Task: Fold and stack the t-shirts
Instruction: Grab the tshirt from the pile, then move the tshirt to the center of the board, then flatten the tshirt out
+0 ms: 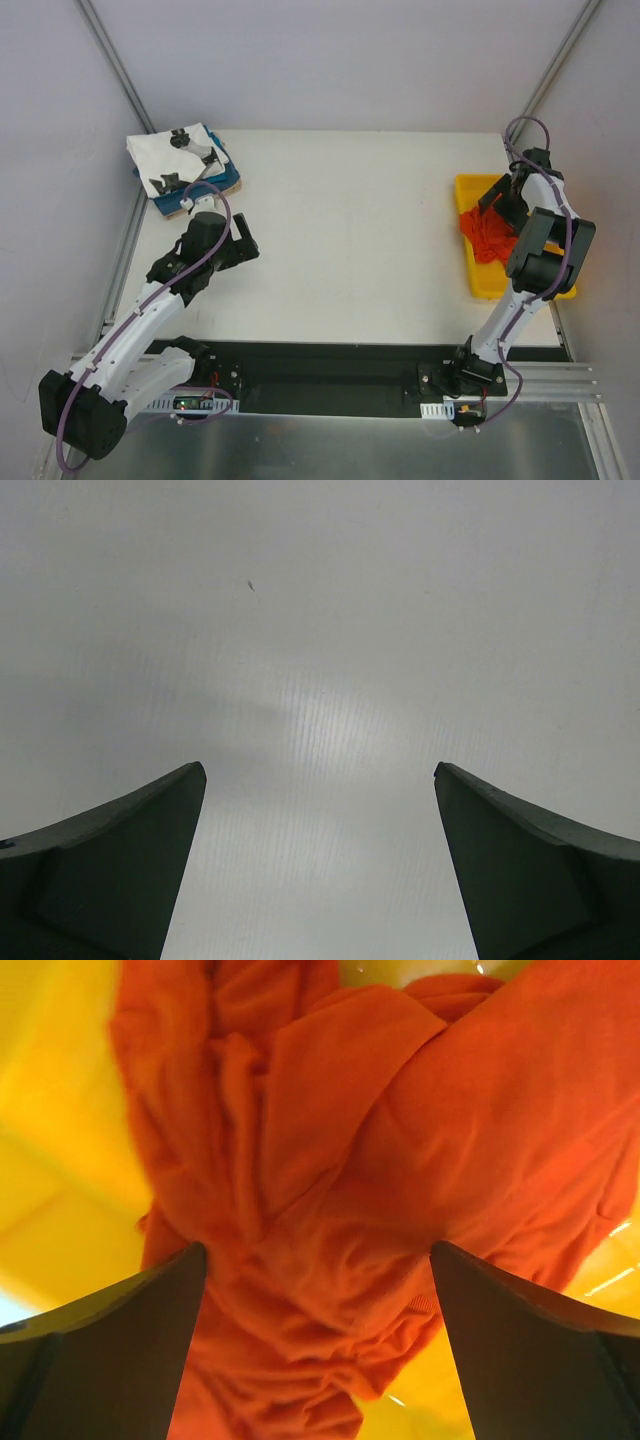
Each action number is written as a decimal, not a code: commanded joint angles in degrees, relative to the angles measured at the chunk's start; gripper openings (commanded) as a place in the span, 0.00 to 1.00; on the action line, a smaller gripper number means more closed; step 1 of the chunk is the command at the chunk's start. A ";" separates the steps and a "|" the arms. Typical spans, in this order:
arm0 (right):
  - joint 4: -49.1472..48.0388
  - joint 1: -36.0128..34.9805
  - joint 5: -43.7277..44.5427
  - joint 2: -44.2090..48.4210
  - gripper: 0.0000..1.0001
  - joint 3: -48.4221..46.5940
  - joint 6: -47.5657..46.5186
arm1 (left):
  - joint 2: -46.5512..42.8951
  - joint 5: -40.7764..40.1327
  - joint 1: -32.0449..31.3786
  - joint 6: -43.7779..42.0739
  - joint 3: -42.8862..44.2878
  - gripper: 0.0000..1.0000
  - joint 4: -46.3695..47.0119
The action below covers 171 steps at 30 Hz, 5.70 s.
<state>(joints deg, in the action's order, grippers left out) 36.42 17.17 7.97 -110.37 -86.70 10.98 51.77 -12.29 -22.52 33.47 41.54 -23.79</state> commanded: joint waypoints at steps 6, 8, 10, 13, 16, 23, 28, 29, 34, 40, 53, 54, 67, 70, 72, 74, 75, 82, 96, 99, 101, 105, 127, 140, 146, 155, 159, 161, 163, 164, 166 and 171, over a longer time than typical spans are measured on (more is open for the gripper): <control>3.39 2.17 -5.25 -7.49 0.83 -2.87 1.58 | -2.11 -0.80 -0.06 -0.78 -0.49 0.99 1.12; 3.48 2.26 -5.33 -7.32 0.61 -2.87 0.97 | -2.02 -0.71 -0.06 -0.78 -0.41 0.99 1.03; 3.22 2.52 -6.12 -5.92 0.46 -2.87 0.45 | -2.20 -0.45 -0.06 -0.78 -0.41 0.99 1.03; 3.21 2.61 -7.43 -2.07 0.18 -2.95 -1.13 | -2.99 -0.01 -0.06 -0.69 -0.58 0.99 1.11; 3.22 2.61 -9.29 2.25 0.01 -2.08 -2.19 | -4.22 0.95 -0.06 -0.17 -0.93 0.99 1.03; 2.25 2.17 -12.09 21.05 0.01 1.70 -2.11 | -8.00 4.20 -0.06 1.85 -2.60 0.99 1.03; 1.89 -2.03 -21.41 34.24 0.01 -1.80 -2.02 | -9.58 6.14 -0.06 2.91 -4.01 0.99 1.03; 2.16 -3.70 -21.41 35.82 0.01 -2.77 -2.71 | -9.75 6.66 -0.06 2.83 -4.36 0.99 1.11; 2.25 -20.98 -23.69 42.77 0.01 -8.21 -6.32 | -10.11 8.34 -0.06 2.65 -5.06 0.99 1.03; 0.65 -36.03 -39.42 42.26 0.01 -11.03 -8.16 | -13.09 9.83 -0.06 2.56 -6.29 0.99 0.85; 15.42 -46.61 8.34 22.93 0.54 -3.48 -13.90 | -18.90 8.08 -0.06 6.34 -7.70 0.99 -2.40; 15.95 -46.61 12.30 22.31 0.57 -2.78 -13.10 | -18.64 7.73 -0.06 6.43 -7.70 0.99 -2.66; 4.19 -65.75 9.70 38.11 0.97 26.39 0.42 | -10.11 7.37 -0.06 7.40 -7.26 0.99 -3.02; -2.04 -74.10 4.71 38.57 0.97 30.96 3.94 | -8.53 7.55 -0.06 7.57 -7.26 0.99 -3.02; -5.29 -79.88 2.68 35.42 0.97 31.24 5.54 | -8.00 7.81 -0.06 7.40 -7.26 0.99 -3.02; -5.05 -83.42 3.98 31.90 0.97 29.66 7.29 | -8.17 7.81 -0.07 7.31 -7.52 0.99 -3.02; -3.57 -86.22 4.25 30.05 0.97 28.35 7.47 | -8.26 7.73 -0.06 7.31 -7.70 0.99 -3.02; -3.37 -90.65 0.39 15.37 0.97 22.18 12.48 | -11.07 7.29 -0.06 7.48 -9.02 0.99 -3.45; -1.71 -90.38 6.27 8.42 0.59 23.50 18.98 | -13.18 6.85 -0.06 8.01 -8.32 0.99 -5.30; 0.48 -89.94 9.16 9.72 0.33 23.68 20.21 | -13.36 6.58 -0.06 8.19 -8.05 0.99 -5.65; 1.10 -89.51 12.05 12.27 0.22 24.03 20.31 | -13.19 6.49 -0.06 8.36 -7.88 0.99 -5.56; 1.19 -87.84 16.64 21.75 0.10 24.38 17.76 | -11.78 7.63 -0.06 8.45 -7.18 0.99 -5.48; 1.72 -51.63 17.97 61.50 0.06 33.69 10.55 | 26.70 30.05 -4.45 7.40 4.24 0.89 15.61; 2.34 -47.58 15.24 62.99 0.06 36.25 8.00 | 51.15 34.62 -9.47 3.97 19.28 0.42 15.88; 2.51 -46.44 15.76 63.70 0.06 36.68 7.30 | 51.69 35.15 -10.44 1.69 20.77 0.00 15.88; 7.17 -45.47 26.30 65.89 0.02 30.10 5.63 | 30.28 14.26 -10.44 -2.01 17.79 0.00 9.21; 7.26 -45.38 28.15 68.09 0.01 24.57 3.00 | 16.81 3.71 -10.35 -3.06 16.74 0.00 6.13; 7.17 -45.38 28.24 69.23 0.01 20.88 1.16 | 8.47 1.58 -10.44 -3.94 16.73 0.00 5.08; 7.17 -45.38 27.98 70.46 0.01 17.20 -0.08 | 0.75 -1.49 -10.44 -4.82 17.26 0.00 4.46; 7.00 -45.38 27.02 70.90 0.01 15.96 -1.39 | -1.65 -2.20 -10.44 -4.91 17.52 0.00 3.93; 6.91 -45.38 25.18 71.95 0.01 12.28 -2.45 | -8.05 -2.04 -10.44 -5.52 19.01 0.00 3.67; 2.87 -45.38 10.34 73.45 0.01 6.64 -5.44 | -15.38 -0.09 -10.52 -8.94 25.15 0.00 3.75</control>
<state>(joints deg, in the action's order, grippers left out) 43.57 -28.58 28.62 -37.80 -75.50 9.91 39.35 -10.81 -32.69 28.97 61.14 -19.88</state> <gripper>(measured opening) 0.061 0.014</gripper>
